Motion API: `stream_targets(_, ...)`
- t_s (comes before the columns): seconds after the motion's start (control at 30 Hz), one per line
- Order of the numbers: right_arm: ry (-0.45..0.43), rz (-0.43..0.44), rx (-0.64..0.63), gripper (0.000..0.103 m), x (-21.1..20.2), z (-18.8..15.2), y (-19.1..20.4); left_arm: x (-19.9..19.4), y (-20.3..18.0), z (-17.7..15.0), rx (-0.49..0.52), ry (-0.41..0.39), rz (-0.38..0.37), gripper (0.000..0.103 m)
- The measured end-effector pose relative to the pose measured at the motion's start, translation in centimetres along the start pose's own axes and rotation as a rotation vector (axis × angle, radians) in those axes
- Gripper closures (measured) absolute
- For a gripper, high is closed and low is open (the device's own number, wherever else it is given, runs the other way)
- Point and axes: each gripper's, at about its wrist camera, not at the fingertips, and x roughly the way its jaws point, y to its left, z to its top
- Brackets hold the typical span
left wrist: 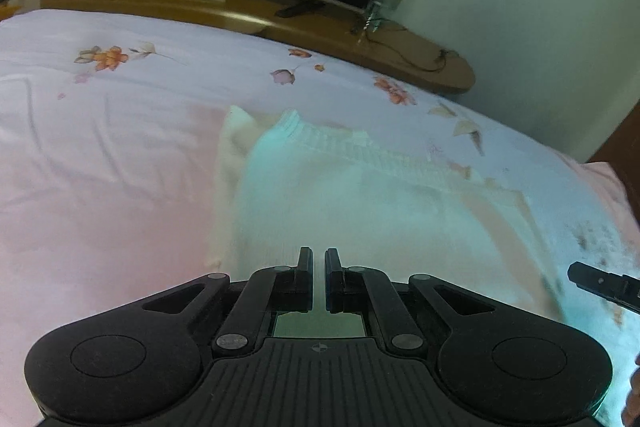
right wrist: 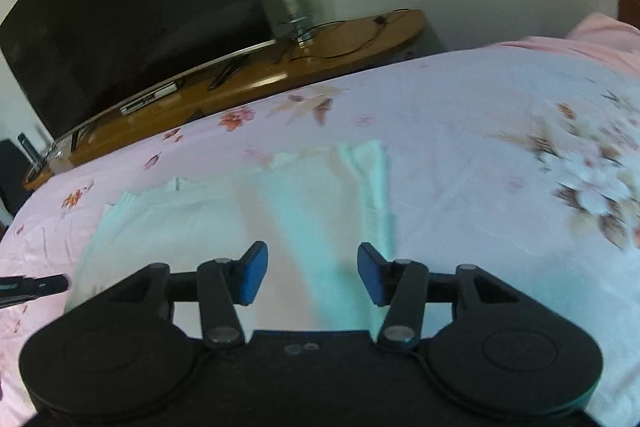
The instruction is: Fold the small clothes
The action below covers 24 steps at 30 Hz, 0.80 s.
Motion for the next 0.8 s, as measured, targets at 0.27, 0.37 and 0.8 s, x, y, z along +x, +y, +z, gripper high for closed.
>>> stream_targets(0.27, 0.061, -0.104, -0.069, 0.061, 6.2, 0.6, 0.9, 3.2, 0.9, -0.4, 0.009, -0.010, 0.027, 0.100)
stream_targets(0.37, 0.063, -0.157, -0.122, 0.063, 7.4, -0.1, 0.1, 3.1, 1.8, -0.5, -0.021, -0.005, 0.006, 0.100)
stream_targets(0.8, 0.032, 0.018, -0.163, 0.062, 7.5, 1.2, 8.2, 3.6, -1.5, 1.6, 0.019, -0.012, 0.047, 0.100)
